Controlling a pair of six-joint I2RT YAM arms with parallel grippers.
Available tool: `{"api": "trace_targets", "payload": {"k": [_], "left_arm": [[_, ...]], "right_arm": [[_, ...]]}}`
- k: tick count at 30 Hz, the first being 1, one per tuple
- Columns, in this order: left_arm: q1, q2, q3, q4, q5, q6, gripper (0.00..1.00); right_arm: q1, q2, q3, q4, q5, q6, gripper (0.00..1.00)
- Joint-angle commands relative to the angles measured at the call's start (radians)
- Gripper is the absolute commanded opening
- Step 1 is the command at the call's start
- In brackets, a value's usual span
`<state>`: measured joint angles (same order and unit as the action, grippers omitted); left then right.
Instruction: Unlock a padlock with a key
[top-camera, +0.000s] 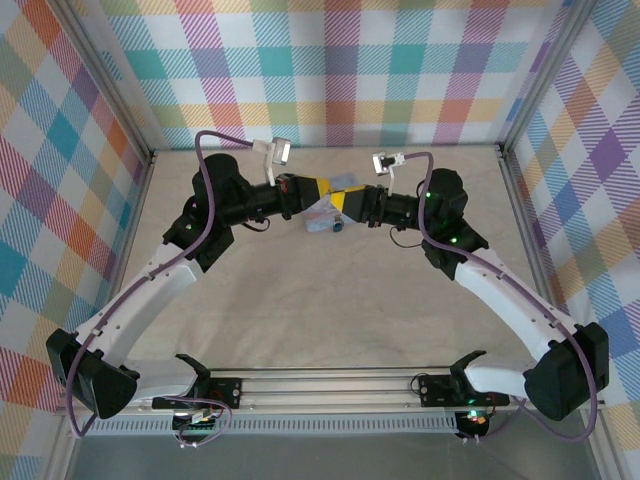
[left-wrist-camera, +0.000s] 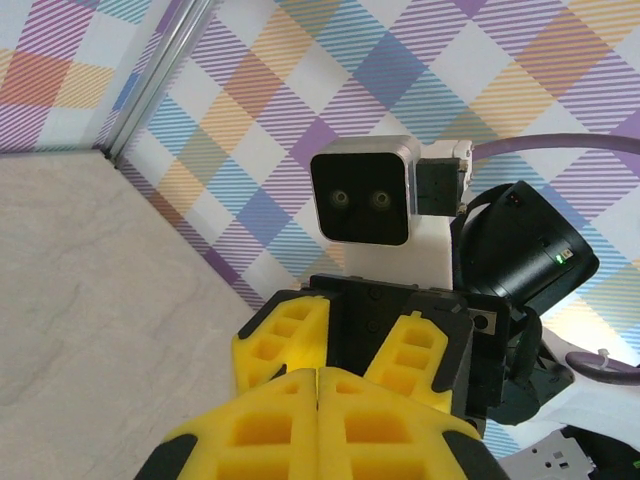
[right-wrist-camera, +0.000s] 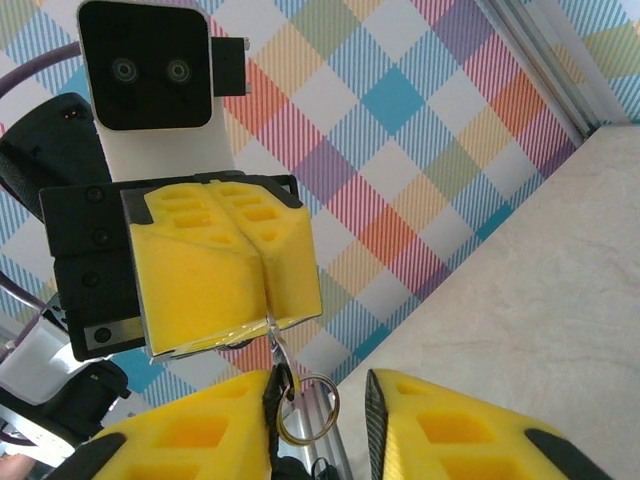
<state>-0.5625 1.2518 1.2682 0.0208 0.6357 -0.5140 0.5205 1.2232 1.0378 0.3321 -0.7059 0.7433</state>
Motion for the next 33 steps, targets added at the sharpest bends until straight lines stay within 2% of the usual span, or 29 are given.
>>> {"api": "trace_targets", "payload": {"k": [1, 9, 11, 14, 18, 20, 26, 33], "left_arm": [[-0.005, -0.008, 0.027, -0.002, 0.015, 0.022, 0.00], [-0.004, -0.001, 0.031, -0.012, 0.010, 0.027, 0.00], [-0.004, -0.002, 0.035, -0.021, -0.009, 0.030, 0.02], [-0.003, 0.001, 0.053, -0.057, -0.041, 0.052, 0.18], [-0.001, 0.015, 0.093, -0.126, -0.098, 0.082, 0.45], [0.007, 0.027, 0.110, -0.153, -0.133, 0.086, 0.53], [0.038, 0.109, 0.142, -0.176, -0.165, 0.094, 0.57], [0.039, 0.294, 0.209, -0.230, -0.215, 0.232, 0.57]], "right_arm": [[0.003, -0.014, 0.036, -0.003, -0.013, -0.012, 0.24], [0.003, -0.017, 0.039, -0.034, -0.020, -0.026, 0.02], [0.002, -0.020, 0.042, -0.060, -0.016, -0.042, 0.00], [0.003, -0.036, 0.037, -0.106, 0.005, -0.081, 0.00], [0.002, -0.077, 0.023, -0.214, 0.088, -0.154, 0.00], [0.001, -0.102, 0.010, -0.275, 0.138, -0.188, 0.00], [-0.001, -0.193, -0.059, -0.402, 0.287, -0.256, 0.00], [-0.001, -0.314, -0.179, -0.477, 0.423, -0.262, 0.00]]}}
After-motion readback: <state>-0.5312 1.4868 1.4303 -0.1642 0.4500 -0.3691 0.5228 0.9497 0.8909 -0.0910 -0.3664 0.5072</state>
